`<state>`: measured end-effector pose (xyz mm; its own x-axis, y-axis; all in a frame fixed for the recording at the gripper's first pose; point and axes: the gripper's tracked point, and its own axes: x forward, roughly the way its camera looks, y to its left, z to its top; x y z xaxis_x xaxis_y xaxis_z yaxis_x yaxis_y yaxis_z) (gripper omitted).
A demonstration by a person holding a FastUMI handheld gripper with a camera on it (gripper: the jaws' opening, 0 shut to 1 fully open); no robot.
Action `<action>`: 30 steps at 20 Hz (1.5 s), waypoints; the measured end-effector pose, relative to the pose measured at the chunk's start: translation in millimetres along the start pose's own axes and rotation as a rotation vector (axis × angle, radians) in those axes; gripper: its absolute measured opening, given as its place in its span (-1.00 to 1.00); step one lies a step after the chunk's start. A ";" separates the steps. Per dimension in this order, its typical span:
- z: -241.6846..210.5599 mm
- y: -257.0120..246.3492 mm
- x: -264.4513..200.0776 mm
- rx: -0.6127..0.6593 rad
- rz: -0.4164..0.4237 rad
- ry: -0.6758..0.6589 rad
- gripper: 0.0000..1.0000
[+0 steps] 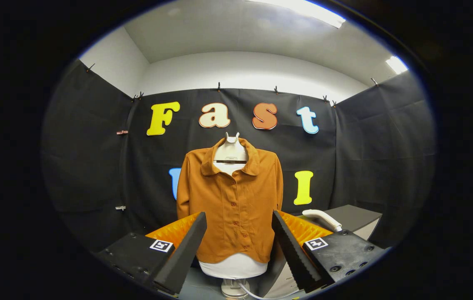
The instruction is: Iron the clothes twice with a garment steamer, once on the left side and once on the right side.
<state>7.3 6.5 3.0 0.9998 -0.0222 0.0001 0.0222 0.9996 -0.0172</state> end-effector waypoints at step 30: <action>-34.7 -105.8 116.1 -0.001 -0.151 0.059 0.97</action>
<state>121.0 -102.5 -29.9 0.9834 -0.1728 -0.0559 0.1718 0.9849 -0.0220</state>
